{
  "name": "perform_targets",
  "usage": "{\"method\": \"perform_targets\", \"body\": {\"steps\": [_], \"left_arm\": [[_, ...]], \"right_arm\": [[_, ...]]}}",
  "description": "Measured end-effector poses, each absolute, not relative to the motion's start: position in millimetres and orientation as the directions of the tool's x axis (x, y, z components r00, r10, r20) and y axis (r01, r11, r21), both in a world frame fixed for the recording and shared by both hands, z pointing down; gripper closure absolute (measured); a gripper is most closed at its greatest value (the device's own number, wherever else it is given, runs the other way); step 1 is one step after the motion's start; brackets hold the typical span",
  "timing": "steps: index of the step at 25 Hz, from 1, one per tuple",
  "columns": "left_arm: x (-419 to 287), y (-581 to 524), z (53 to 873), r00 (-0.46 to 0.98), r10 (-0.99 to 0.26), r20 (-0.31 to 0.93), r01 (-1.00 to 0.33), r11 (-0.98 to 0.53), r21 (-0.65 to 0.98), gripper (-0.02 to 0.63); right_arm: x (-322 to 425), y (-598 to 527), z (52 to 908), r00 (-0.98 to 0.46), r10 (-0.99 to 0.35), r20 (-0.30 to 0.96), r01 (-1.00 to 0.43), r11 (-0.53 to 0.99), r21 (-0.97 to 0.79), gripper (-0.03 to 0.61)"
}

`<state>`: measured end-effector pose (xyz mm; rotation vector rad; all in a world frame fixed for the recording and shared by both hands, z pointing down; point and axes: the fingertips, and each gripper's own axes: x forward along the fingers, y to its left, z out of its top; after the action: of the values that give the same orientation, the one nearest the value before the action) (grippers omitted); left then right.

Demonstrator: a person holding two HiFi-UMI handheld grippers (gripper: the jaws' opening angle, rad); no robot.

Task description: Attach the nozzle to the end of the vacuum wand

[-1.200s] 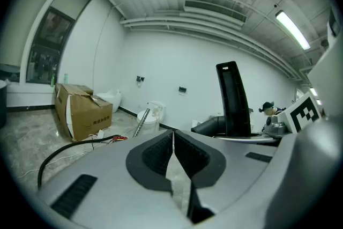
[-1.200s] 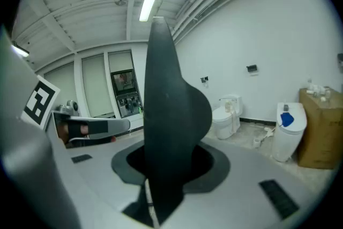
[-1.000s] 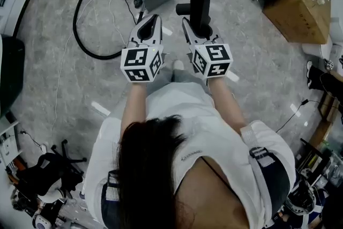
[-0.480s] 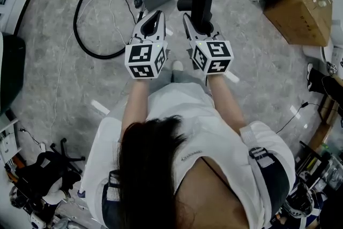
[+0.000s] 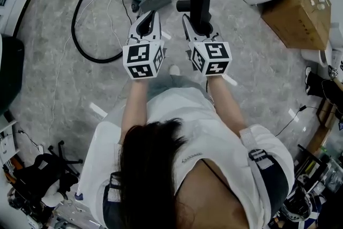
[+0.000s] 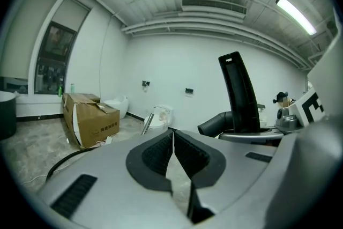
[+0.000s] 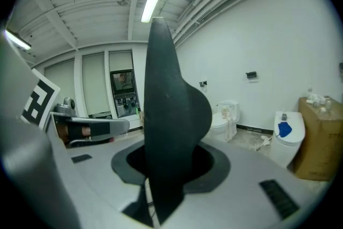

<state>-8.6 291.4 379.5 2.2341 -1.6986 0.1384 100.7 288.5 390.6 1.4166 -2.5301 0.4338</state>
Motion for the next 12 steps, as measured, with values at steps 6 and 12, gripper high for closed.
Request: {"method": "perform_targets", "body": {"steps": [6, 12], "left_arm": [[-6, 277, 377, 0.276, -0.921, 0.274, -0.958, -0.238, 0.162, 0.604], [-13, 257, 384, 0.270, -0.921, 0.282, -0.959, -0.232, 0.160, 0.604]], "right_arm": [[103, 276, 395, -0.508, -0.800, 0.320, -0.861, 0.485, -0.155, 0.437], [94, 256, 403, -0.508, -0.794, 0.335, -0.861, 0.483, -0.160, 0.437]]}}
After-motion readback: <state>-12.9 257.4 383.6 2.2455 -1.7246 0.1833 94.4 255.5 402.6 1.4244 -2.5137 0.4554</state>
